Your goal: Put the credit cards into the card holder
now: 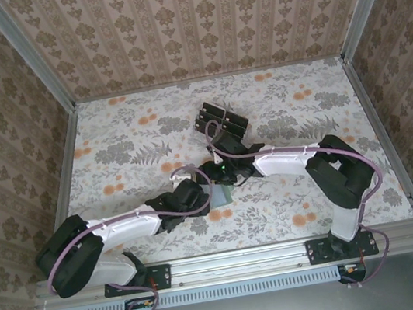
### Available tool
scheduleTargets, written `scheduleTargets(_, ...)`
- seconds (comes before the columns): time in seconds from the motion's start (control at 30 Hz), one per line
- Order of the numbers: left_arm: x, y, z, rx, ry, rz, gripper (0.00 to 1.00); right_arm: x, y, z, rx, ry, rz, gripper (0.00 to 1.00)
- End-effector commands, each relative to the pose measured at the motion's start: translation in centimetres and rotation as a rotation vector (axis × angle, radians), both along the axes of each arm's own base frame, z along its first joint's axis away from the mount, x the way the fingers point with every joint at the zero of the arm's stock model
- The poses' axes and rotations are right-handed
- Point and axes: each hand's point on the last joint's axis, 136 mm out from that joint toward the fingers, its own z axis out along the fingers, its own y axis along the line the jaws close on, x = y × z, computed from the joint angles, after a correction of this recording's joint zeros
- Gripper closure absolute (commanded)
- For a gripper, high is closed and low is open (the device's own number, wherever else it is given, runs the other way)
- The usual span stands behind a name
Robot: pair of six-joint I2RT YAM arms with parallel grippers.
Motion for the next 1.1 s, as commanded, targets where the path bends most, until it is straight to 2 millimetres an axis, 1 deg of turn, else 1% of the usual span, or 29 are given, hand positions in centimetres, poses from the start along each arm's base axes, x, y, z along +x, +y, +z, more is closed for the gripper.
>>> scheduleTargets(0.0,-0.4,0.9,-0.4,0.017,0.002,0.02,0.0,-0.5,-1.0,-0.7,-0.022,0.025,-0.027,0.41)
scheduleTargets(0.17,-0.3,0.9,-0.3,0.015,0.0,0.019,0.0,-0.7,-0.9,-1.8,-0.017,0.05,-0.028,0.41)
scheduleTargets(0.33,-0.3,0.9,-0.2,0.012,-0.003,0.02,0.0,-1.0,0.0,-2.5,-0.003,0.071,-0.005,0.41)
scheduleTargets(0.5,-0.3,1.0,0.0,0.007,-0.006,0.022,0.0,-1.2,1.3,-2.6,0.001,0.08,0.031,0.41)
scheduleTargets(0.7,-0.3,1.3,0.6,-0.002,-0.017,0.026,0.0,-1.4,2.3,-1.8,0.009,0.069,0.054,0.41)
scheduleTargets(0.87,-0.4,2.5,2.8,-0.042,-0.07,0.065,0.0,-1.9,3.2,-0.6,0.016,0.056,0.074,0.41)
scheduleTargets(1.0,-0.5,4.4,4.0,-0.074,-0.103,0.139,0.0,-2.1,4.0,-0.2,0.012,0.05,0.085,0.41)
scheduleTargets(1.07,-0.7,5.4,4.3,-0.089,-0.108,0.174,0.0,-2.2,4.6,-0.4,0.006,0.055,0.09,0.41)
